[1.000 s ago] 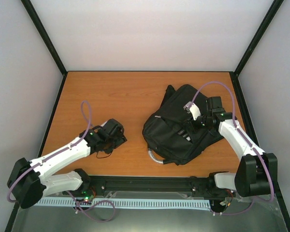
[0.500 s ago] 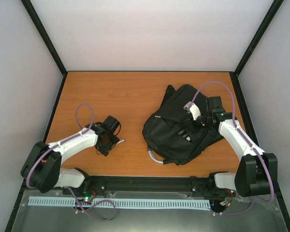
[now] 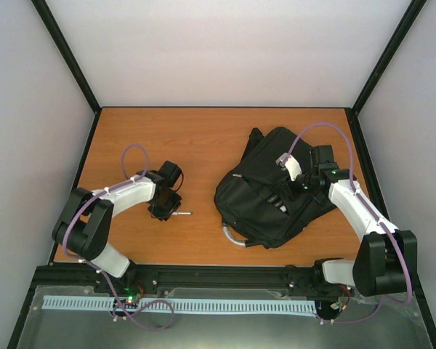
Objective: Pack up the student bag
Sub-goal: Pick up the stationery from the center of the board.
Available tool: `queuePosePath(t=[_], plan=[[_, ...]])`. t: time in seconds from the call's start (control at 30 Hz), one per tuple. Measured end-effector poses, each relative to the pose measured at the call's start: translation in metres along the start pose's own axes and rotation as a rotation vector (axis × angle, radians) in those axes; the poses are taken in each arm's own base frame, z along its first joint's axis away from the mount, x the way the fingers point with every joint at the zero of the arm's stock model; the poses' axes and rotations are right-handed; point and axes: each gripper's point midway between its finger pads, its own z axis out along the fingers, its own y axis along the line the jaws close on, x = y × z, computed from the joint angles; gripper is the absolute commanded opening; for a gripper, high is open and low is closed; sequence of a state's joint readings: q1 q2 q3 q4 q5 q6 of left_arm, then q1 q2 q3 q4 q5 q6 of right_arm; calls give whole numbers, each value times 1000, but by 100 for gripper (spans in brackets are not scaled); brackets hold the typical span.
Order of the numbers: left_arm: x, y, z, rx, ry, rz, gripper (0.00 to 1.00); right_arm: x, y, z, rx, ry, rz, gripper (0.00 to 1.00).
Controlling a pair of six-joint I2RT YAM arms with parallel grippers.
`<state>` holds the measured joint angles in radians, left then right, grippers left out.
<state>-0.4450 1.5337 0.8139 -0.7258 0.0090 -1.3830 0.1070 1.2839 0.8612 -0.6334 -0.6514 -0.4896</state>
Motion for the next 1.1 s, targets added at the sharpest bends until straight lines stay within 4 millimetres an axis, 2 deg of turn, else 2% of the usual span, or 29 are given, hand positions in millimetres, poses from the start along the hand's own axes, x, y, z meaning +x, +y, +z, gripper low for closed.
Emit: queuePosePath(t=[0.07, 0.13, 0.23, 0.4, 0.63, 0.73, 0.83, 0.97, 1.1], plan=[[1, -6, 1, -4, 12, 23, 28, 0, 0, 0, 0, 0, 0, 3], [2, -12, 2, -6, 27, 49, 15, 0, 0, 0, 0, 0, 0, 3], [4, -21, 4, 6, 51, 101, 9, 0, 0, 0, 0, 1, 0, 3], [9, -33, 5, 32, 86, 184, 1, 0, 0, 0, -1, 1, 1, 3], [18, -42, 1, 73, 126, 362, 1, 0, 0, 0, -1, 1, 0, 3], [26, -49, -17, 129, 116, 477, 1, 0, 0, 0, -1, 1, 0, 3], [36, -71, -54, 229, 66, 604, 1, 0, 0, 0, -1, 1, 0, 3], [69, -108, -109, 451, 35, 781, 1, 0, 0, 0, -1, 1, -1, 3], [109, -125, -130, 574, 90, 943, 1, 0, 0, 0, -1, 1, -1, 3]])
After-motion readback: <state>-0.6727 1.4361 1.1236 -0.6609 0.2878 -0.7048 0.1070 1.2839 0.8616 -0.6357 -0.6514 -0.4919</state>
